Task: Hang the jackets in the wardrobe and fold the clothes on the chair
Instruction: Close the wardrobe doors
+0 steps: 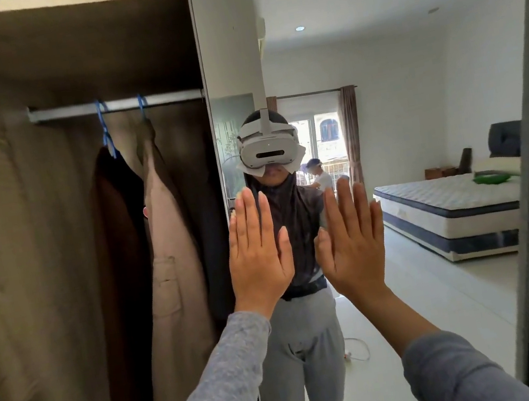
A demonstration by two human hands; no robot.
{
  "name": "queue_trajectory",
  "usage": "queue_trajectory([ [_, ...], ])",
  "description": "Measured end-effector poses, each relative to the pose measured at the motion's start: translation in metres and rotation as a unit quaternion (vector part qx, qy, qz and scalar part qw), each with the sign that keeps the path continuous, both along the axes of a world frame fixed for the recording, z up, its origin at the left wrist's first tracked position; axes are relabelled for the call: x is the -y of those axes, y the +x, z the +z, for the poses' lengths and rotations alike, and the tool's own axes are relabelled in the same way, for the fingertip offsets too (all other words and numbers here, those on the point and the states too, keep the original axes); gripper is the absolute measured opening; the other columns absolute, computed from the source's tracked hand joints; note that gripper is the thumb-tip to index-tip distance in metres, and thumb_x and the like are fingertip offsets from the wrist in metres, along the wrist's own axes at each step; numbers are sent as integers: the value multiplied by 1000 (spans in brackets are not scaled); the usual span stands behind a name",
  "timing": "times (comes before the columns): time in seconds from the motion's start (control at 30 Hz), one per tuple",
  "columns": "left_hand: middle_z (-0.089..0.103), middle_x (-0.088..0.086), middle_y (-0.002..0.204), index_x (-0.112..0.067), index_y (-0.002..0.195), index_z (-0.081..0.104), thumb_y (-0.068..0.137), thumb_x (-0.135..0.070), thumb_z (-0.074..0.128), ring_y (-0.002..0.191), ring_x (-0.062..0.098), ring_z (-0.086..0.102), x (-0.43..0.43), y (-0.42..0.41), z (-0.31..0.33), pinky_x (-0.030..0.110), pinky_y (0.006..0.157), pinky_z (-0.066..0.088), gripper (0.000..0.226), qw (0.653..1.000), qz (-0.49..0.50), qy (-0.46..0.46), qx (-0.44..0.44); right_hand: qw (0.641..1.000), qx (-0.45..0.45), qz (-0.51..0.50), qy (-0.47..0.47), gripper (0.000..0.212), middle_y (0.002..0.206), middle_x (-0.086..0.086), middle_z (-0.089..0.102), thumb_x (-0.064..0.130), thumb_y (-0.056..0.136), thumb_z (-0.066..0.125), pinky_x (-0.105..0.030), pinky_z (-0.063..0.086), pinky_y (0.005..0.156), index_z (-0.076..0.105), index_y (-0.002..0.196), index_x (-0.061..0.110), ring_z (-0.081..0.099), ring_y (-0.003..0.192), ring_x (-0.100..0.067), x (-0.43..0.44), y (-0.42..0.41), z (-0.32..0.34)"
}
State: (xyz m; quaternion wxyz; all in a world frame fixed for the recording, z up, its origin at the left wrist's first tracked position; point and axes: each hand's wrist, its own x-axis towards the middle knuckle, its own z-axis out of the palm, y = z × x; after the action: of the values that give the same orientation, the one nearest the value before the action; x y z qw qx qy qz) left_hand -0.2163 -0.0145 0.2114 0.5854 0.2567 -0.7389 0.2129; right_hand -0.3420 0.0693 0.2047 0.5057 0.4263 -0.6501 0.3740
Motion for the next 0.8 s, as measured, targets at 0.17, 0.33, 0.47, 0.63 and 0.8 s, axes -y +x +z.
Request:
queue_trajectory([
  [0.17,16,19,155,-1,146,24,98,-28,34,145,28,13,-2,0,0,41,119,14,57,1000,6,1,2,1000,4,2,12,59,157,-9,11,32,95,32,-47,10,118,20,149,13,8,146,-28,-2,1,-1],
  [0.33,9,18,157,-2,149,18,100,-31,31,146,27,8,-10,7,2,41,119,13,58,999,11,28,34,997,32,14,65,60,159,-6,5,29,96,40,-44,9,119,19,150,15,1,147,-24,-20,8,-5],
  [0.47,5,13,158,-6,150,12,101,-28,25,147,24,5,-25,26,-2,41,119,13,56,993,32,61,98,984,77,45,153,62,159,1,1,25,94,43,-44,9,119,17,151,20,-3,147,-20,-44,14,-25],
  [0.63,15,12,157,-5,149,17,99,-27,19,145,24,15,-72,77,-18,40,118,13,55,984,97,85,123,956,131,131,226,62,159,-3,11,13,88,45,-48,18,116,27,148,17,5,147,-22,-87,37,-23],
  [0.8,20,12,156,-5,148,22,99,-28,28,145,24,15,-131,140,-28,41,118,18,54,980,142,93,100,944,121,190,240,60,159,-4,10,16,93,45,-43,12,118,23,149,16,2,147,-20,-124,90,-27],
])
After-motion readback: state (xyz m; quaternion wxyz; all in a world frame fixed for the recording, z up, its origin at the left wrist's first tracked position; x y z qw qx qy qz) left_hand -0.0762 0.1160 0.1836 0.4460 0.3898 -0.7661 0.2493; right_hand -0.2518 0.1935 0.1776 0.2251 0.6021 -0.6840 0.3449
